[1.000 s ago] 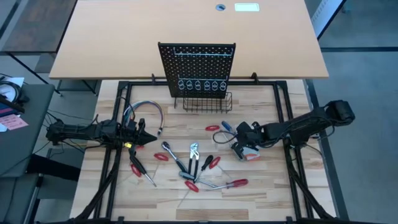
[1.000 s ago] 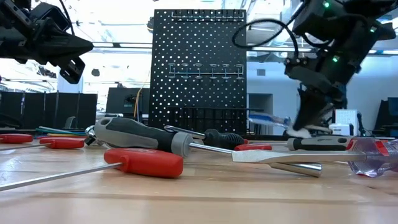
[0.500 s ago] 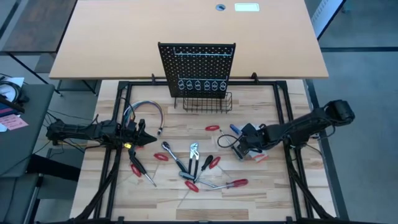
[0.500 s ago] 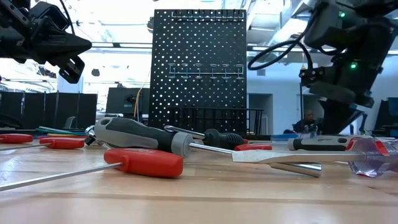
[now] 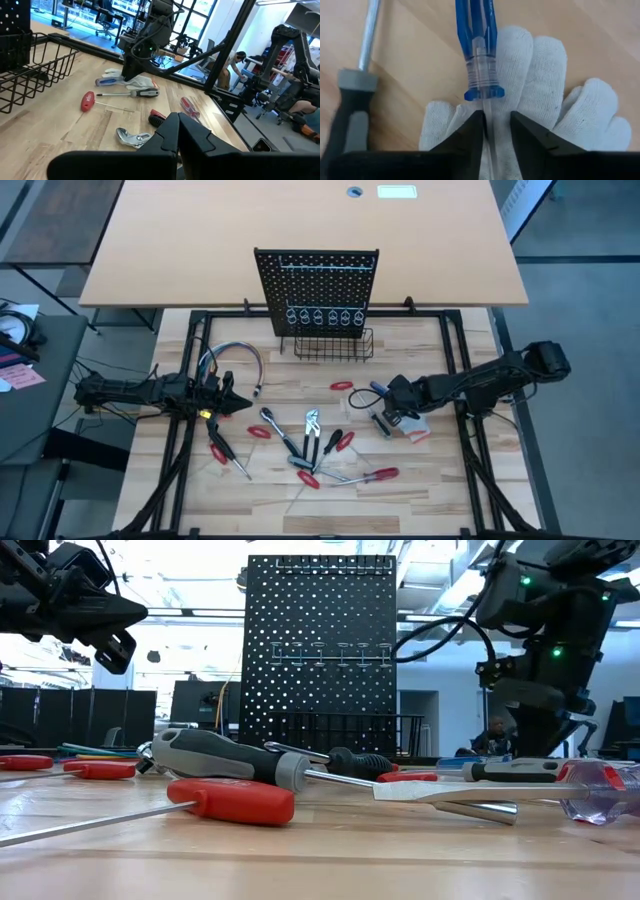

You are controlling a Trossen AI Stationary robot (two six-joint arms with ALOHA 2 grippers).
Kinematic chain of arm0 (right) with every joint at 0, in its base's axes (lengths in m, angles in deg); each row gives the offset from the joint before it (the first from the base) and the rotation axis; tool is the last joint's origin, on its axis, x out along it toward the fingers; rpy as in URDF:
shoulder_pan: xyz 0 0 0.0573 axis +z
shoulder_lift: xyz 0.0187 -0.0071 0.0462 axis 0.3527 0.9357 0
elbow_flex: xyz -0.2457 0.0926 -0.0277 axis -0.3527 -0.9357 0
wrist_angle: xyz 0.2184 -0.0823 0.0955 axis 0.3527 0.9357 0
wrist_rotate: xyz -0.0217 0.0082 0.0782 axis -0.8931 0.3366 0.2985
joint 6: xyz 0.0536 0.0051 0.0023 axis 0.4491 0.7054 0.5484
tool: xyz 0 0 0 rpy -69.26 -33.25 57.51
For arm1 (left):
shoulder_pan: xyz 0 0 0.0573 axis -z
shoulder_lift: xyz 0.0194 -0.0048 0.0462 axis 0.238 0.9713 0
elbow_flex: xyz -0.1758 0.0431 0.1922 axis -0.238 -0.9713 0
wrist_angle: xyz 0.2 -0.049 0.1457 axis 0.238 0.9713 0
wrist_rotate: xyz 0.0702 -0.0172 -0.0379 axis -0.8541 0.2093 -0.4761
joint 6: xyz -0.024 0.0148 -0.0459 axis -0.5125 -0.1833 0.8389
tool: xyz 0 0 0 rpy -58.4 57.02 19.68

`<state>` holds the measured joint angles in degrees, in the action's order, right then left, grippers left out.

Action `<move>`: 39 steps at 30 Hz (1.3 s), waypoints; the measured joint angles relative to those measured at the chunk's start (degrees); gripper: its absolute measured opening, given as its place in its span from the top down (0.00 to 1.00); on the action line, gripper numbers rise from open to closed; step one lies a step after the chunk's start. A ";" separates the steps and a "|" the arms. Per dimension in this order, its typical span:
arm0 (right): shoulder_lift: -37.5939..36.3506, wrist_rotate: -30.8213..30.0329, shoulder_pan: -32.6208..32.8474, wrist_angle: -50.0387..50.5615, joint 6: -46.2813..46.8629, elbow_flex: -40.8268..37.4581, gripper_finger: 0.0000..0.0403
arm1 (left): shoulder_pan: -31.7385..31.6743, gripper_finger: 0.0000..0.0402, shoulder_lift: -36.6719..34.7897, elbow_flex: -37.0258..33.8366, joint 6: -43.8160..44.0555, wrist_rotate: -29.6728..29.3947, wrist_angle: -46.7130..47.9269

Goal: Hang tools onto peg board
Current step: Hang the blue phillips screw onto the black pegboard

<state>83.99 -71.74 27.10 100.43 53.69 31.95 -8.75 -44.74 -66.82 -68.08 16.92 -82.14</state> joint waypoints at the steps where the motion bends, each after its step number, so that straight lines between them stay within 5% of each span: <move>1: 0.00 0.03 0.06 0.40 0.00 -0.01 0.78 | 0.00 1.00 0.00 0.00 0.00 0.00 0.01; 13: -0.52 -1.01 0.21 -0.15 -1.10 0.01 0.98 | 0.00 1.00 0.00 0.02 0.00 -0.02 -0.01; 28: -1.46 -11.60 2.94 -15.94 -10.42 2.31 0.97 | 0.00 1.00 0.00 0.01 -0.02 -0.09 0.01; 33: -1.46 -24.70 4.84 -26.52 -22.91 8.16 0.97 | 0.00 1.00 0.00 0.01 -0.02 -0.78 -0.08; 39: -1.51 -32.73 1.07 -58.81 -54.83 12.48 0.98 | 0.00 1.00 0.00 0.00 -0.02 -0.92 -0.30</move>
<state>82.48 -104.47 28.17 41.62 -1.14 44.43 -8.75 -44.74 -66.82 -68.10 16.01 -82.44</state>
